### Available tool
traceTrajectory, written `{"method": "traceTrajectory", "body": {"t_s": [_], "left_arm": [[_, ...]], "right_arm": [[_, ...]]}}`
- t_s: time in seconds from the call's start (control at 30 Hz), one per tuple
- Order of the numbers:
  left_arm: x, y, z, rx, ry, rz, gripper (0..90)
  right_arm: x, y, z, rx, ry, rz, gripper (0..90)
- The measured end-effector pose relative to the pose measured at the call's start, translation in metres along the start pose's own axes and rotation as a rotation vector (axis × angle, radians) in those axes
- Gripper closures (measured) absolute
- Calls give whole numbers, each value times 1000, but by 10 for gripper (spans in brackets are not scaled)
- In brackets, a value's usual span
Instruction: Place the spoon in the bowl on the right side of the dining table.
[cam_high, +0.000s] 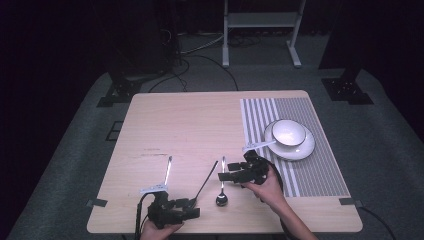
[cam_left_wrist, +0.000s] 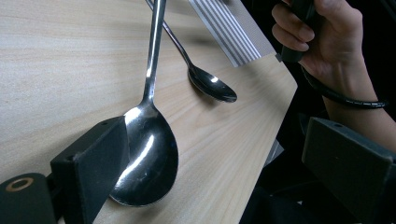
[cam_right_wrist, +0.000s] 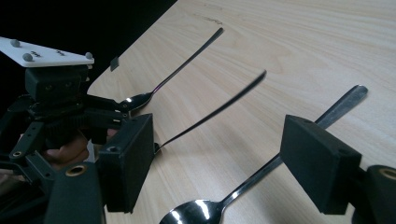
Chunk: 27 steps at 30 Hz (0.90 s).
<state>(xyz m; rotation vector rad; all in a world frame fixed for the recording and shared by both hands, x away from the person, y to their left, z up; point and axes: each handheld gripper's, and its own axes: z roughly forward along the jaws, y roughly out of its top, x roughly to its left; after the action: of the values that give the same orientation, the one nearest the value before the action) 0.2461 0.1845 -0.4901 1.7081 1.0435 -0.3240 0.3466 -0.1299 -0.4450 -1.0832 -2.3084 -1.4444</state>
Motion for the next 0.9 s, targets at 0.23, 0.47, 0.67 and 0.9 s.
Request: {"method": "traceTrajectory", "body": {"t_s": [0.23, 0.47, 0.67, 0.9], "left_arm": [[0, 0, 0, 1, -5, 2, 60], [1, 0, 0, 0, -10, -2, 60], [1, 0, 0, -1, -10, -5, 60], [2, 0, -1, -7, -13, -16, 60]], "right_arm": [[-2, 3, 9, 1, 25, 22, 251], [0, 10, 20, 9, 35, 18, 251], [3, 16, 31, 23, 35, 10, 259], [2, 19, 40, 35, 42, 21, 379]]}}
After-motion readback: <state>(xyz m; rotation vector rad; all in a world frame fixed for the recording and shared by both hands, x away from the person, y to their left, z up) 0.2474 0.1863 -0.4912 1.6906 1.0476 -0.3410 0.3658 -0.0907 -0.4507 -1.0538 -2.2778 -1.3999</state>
